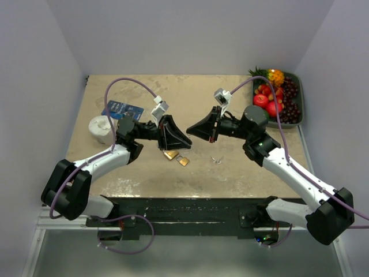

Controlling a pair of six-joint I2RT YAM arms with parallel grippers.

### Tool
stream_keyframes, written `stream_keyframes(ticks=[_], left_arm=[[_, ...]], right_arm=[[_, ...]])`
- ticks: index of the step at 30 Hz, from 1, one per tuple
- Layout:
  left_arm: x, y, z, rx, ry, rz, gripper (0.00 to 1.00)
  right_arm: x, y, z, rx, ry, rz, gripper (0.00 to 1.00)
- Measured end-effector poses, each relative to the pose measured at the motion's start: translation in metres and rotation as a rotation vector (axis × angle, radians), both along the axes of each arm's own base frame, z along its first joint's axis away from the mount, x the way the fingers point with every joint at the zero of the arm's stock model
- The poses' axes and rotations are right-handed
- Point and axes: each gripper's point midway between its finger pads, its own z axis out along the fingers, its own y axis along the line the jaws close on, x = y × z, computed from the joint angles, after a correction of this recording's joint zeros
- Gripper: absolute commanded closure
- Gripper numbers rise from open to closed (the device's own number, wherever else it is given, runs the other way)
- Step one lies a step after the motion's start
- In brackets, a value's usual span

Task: Unlock with the key

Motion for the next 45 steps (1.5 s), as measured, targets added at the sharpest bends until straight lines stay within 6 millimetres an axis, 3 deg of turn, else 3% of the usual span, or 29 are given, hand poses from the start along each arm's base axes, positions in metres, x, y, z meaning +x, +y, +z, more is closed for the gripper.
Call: stream_keyframes(ticks=[5,8,11,17,22,27,40,45], left_arm=[[0.002,-0.001,-0.005,0.01,0.019,-0.001,0.27],[0.002,-0.001,-0.006,0.013,0.021,-0.001,0.17],[0.003,-0.002,-0.009,0.021,0.025,0.002,0.14],[0.023,-0.004,-0.024,0.098,0.0,0.124,0.11],[0.033,0.002,-0.011,0.11,-0.114,0.253,0.1],[0.034,0.003,-0.001,0.081,-0.164,0.276,0.11],[0.029,-0.001,0.005,0.037,-0.176,0.254,0.3],[0.027,-0.002,0.011,0.015,-0.177,0.244,0.32]], right_arm=[[-0.003,-0.002,0.005,0.007,-0.017,0.0,1.0],[-0.003,-0.003,0.007,0.011,-0.023,-0.004,1.0],[-0.003,-0.004,0.009,0.012,-0.024,-0.019,1.0],[0.001,-0.008,0.008,0.004,-0.01,-0.06,1.0],[0.004,-0.009,0.006,-0.002,0.0,-0.078,1.0],[0.004,-0.009,0.006,-0.001,0.0,-0.078,1.0],[0.0,-0.007,0.014,0.029,-0.001,-0.052,1.0],[-0.001,-0.006,0.015,0.036,0.001,-0.047,1.0]])
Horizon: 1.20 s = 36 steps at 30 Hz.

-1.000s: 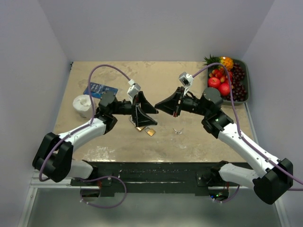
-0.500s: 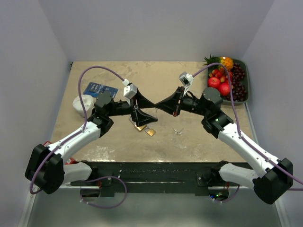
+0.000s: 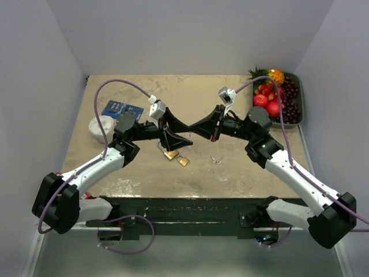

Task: Unlock with the key

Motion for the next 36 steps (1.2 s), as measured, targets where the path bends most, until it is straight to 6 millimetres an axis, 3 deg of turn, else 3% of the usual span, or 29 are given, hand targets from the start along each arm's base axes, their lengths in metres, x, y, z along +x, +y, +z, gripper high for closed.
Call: stream_keyframes(ticks=[3,8,14,19,24,36], left_arm=[[0.0,-0.001,-0.001,-0.002,0.004,-0.012,0.27],[0.0,-0.002,-0.003,-0.001,0.021,-0.013,0.3],[0.008,0.006,-0.001,0.018,-0.003,0.09,0.18],[-0.004,0.019,0.01,-0.013,-0.045,0.144,0.14],[-0.021,0.024,-0.008,-0.05,0.041,0.118,0.12],[-0.039,0.008,0.003,-0.124,0.118,-0.061,0.15]], right_arm=[[0.001,0.001,0.001,0.005,-0.001,0.002,1.0],[0.0,0.001,0.004,0.019,0.002,0.004,1.0],[0.0,0.001,0.006,0.029,0.01,0.001,1.0],[-0.001,0.001,0.009,0.038,0.017,0.004,1.0],[-0.006,0.002,0.012,0.051,0.021,0.029,1.0],[-0.032,0.003,0.034,0.11,-0.019,0.162,1.0]])
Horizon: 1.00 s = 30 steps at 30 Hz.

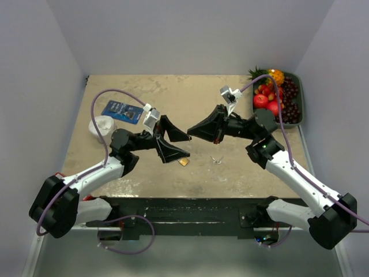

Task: Unlock with the key

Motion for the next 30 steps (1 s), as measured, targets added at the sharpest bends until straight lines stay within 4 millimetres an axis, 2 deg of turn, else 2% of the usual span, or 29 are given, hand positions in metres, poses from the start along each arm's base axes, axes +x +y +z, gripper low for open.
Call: stream_keyframes(ticks=[4,10,17,21,30], left_arm=[[-0.003,-0.006,0.007,-0.021,0.001,-0.05,0.19],[-0.008,-0.015,0.019,-0.053,0.007,-0.124,0.31],[-0.007,-0.022,0.007,-0.022,0.144,-0.183,0.47],[-0.008,-0.023,0.003,-0.011,0.186,-0.199,0.48],[-0.014,-0.024,0.013,-0.014,0.17,-0.236,0.52]], right_arm=[[-0.005,-0.001,0.002,0.003,-0.01,0.02,1.0],[-0.012,-0.001,0.003,0.002,-0.017,0.049,1.0],[-0.013,-0.001,0.003,0.0,-0.017,0.055,1.0],[-0.015,-0.001,0.002,-0.003,-0.016,0.061,1.0],[-0.015,-0.001,0.0,-0.012,-0.015,0.066,1.0]])
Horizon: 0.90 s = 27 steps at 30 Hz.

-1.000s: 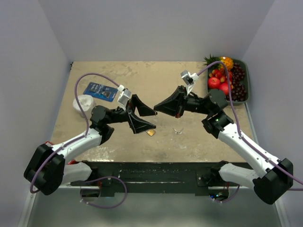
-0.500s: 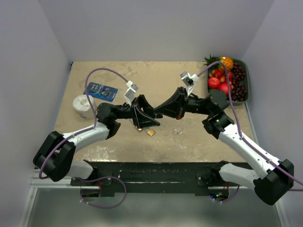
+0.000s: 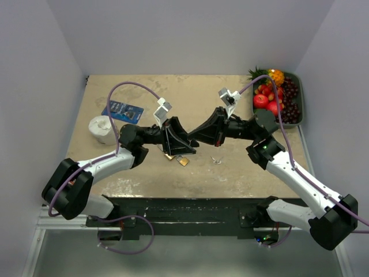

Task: Unlock with the key

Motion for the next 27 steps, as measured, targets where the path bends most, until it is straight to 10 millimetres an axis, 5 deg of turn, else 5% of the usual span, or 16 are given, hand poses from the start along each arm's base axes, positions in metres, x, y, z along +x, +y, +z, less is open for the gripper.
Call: stream_keyframes(ticks=[12,27], left_arm=[[-0.009,0.002,0.003,0.003,-0.011,-0.031,0.58],[-0.012,0.003,0.005,0.001,-0.015,-0.037,1.0]], right_arm=[[0.002,0.0,-0.007,-0.021,0.021,-0.01,1.0],[0.007,0.0,-0.013,-0.042,0.024,-0.037,1.0]])
